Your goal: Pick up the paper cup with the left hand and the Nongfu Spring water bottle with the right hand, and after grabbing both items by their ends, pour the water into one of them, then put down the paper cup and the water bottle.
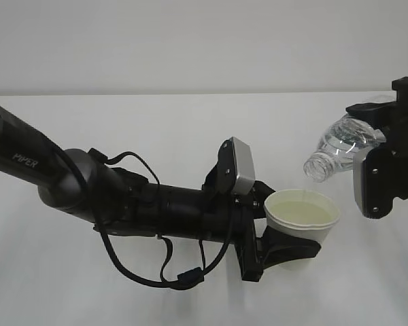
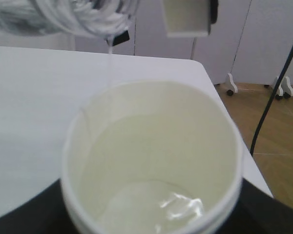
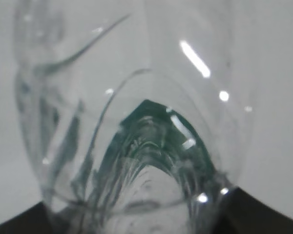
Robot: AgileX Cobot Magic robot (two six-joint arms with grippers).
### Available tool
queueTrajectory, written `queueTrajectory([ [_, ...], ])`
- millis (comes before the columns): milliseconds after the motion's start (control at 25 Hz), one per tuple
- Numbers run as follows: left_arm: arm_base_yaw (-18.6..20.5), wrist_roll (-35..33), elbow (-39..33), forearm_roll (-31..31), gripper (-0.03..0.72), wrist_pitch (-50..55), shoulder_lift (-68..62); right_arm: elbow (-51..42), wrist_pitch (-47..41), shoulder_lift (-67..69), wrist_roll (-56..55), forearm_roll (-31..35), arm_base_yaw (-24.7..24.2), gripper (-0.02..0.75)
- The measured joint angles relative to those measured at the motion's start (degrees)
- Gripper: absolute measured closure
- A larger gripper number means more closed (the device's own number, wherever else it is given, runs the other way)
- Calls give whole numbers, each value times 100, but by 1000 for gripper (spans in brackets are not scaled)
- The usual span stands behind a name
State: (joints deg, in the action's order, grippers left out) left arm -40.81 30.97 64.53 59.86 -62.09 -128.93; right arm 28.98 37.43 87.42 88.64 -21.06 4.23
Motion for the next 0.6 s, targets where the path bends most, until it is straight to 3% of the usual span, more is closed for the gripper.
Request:
queueTrajectory([
  [600,0,0,0,-390,216,11,0,-308,522,0,-1556,53,0,381],
])
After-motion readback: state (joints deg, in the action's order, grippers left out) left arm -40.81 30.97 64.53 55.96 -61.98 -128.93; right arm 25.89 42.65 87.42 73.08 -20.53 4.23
